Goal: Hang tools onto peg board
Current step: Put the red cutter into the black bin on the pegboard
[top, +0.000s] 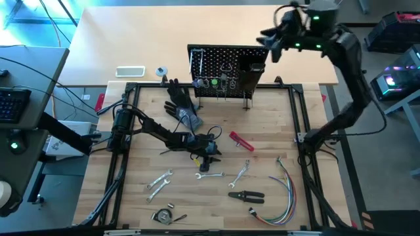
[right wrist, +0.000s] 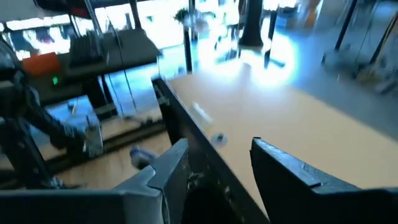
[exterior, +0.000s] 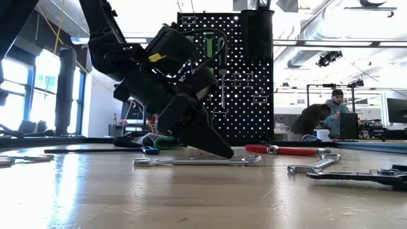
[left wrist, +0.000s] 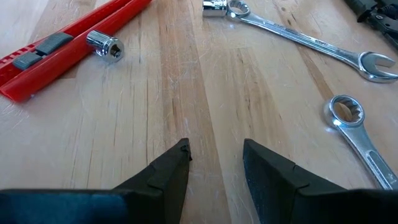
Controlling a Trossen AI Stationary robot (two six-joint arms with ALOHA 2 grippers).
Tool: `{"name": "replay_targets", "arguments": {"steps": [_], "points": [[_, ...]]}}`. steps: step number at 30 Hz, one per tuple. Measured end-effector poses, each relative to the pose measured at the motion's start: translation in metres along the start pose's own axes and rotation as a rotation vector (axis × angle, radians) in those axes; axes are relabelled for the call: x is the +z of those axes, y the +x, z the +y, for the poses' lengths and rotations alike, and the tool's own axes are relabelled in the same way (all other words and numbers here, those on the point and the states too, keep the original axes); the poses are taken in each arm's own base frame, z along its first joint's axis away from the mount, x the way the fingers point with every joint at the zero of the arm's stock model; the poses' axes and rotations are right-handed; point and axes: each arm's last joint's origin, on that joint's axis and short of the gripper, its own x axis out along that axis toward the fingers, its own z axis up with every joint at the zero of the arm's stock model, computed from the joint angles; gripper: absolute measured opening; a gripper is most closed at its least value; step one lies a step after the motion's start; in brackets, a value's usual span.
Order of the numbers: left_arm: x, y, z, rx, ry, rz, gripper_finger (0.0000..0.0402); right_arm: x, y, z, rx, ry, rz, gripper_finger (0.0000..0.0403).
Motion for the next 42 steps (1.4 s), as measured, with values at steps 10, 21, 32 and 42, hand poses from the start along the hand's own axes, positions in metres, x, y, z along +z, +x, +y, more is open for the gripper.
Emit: {"name": "replay_targets", "arguments": {"steps": [10,21,32,42], "points": [[0.001,0.000,0.001,0.025,0.001,-0.015,0.0142,0.008,-0.073,0.037,0.069,-0.089,-0.141,0.0165],[0.026,0.002,0.006,0.033,0.023,-0.147,0.0142,-0.032,-0.087,0.073,0.285,-0.069,0.232,0.0165],[0.033,0.003,0.017,0.052,0.028,-0.129,0.0142,-0.089,-0.055,0.110,0.371,-0.055,0.590,0.0165],[0.028,0.004,0.017,0.061,0.023,-0.081,0.0142,-0.217,0.023,0.145,0.218,-0.111,0.806,0.0165]]}}
